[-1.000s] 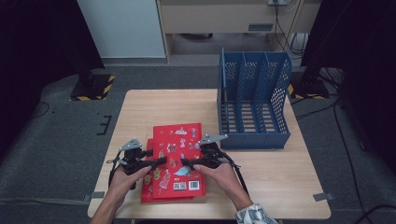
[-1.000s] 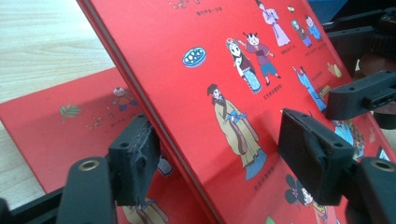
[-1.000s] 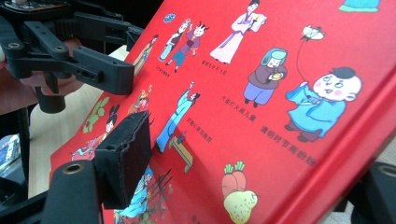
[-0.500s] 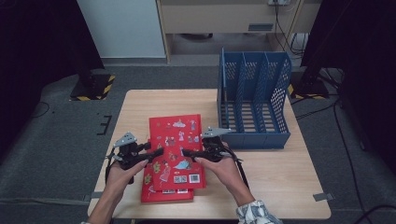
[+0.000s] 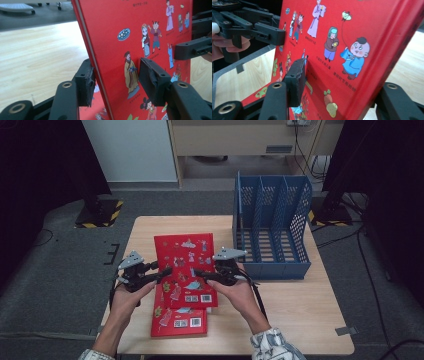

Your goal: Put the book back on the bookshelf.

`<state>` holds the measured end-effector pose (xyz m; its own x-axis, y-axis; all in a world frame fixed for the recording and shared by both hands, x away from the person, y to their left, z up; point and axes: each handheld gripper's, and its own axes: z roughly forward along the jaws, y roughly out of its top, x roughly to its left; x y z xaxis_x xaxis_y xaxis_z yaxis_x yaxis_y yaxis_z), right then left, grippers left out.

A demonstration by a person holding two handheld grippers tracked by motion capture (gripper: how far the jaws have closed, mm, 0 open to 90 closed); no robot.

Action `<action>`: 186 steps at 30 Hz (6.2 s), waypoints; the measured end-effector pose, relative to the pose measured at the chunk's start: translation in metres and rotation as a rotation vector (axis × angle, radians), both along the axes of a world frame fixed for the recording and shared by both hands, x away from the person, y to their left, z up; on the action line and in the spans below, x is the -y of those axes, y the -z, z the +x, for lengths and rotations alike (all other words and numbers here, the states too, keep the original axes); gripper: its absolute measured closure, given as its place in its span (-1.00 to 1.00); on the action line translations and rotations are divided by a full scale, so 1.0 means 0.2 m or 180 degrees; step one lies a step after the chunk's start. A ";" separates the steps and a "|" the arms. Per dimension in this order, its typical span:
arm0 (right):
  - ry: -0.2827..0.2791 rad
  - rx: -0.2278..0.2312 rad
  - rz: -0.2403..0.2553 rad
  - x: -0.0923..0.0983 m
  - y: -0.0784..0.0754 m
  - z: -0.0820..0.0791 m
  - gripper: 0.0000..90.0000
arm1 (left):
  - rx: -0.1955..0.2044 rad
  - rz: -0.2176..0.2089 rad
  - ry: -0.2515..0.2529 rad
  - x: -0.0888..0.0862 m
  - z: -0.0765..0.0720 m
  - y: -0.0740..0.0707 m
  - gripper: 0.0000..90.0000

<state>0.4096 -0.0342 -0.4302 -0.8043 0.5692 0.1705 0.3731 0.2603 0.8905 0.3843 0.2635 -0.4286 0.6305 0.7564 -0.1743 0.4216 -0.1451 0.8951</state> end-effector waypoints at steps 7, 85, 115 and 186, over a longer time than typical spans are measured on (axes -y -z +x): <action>0.0028 0.0055 -0.0022 -0.01 -0.01 0.01 0.10 | 0.0080 0.0009 -0.0036 0.00 0.00 -0.01 0.09; -0.0115 0.0595 0.0044 -0.15 -0.06 -0.19 0.58 | 0.0230 0.0159 -0.0311 -0.03 -0.06 0.17 -0.65; -0.0108 0.0743 0.0304 -0.19 -0.14 -0.16 -0.14 | 0.0252 0.0095 -0.0332 0.00 -0.07 0.17 -0.53; 0.0287 0.0686 0.0536 0.09 -0.27 -0.10 0.77 | -0.0503 0.0871 -0.1120 -0.36 0.03 0.44 -0.90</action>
<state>0.3903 -0.0530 -0.3766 -0.7796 0.6183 0.0994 0.1855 0.0765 0.9797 0.3907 0.3357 -0.5169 0.3094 0.9509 -0.0119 0.6155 -0.1907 0.7647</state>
